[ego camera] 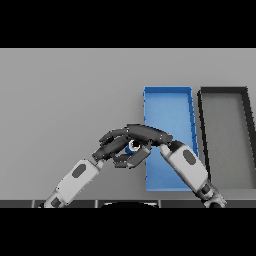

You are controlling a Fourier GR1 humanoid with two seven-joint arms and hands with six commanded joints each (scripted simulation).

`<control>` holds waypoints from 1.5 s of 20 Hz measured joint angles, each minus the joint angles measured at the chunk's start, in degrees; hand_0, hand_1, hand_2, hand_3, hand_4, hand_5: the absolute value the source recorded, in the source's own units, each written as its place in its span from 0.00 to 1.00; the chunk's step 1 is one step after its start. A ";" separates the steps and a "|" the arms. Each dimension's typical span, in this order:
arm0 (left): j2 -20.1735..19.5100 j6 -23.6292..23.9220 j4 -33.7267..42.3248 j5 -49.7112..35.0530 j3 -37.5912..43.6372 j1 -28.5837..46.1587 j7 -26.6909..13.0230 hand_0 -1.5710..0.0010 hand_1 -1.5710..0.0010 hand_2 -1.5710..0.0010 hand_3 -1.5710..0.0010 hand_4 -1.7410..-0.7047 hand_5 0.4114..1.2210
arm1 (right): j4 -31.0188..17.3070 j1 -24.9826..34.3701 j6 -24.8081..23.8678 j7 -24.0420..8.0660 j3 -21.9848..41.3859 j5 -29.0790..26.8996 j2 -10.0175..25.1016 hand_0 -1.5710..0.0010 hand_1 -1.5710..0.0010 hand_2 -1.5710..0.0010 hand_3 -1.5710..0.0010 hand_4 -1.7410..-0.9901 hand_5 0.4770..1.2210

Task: Pick up the blue pipe and place it into the blue bin.

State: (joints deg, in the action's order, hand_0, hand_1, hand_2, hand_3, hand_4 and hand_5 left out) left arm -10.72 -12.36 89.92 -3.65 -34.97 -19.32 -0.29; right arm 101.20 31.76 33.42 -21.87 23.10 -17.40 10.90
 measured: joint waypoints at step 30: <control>-0.95 -3.20 -1.25 3.24 1.55 1.59 3.80 0.97 0.97 0.97 0.99 0.88 0.31 | 3.57 -4.92 3.89 1.53 -3.16 3.28 -8.69 0.00 0.00 0.00 0.00 0.34 1.00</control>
State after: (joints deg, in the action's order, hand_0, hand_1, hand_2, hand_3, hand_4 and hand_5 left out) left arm -11.67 -15.56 88.67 -0.41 -33.42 -17.73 3.51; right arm 104.77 26.84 37.32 -20.34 19.94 -14.11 2.22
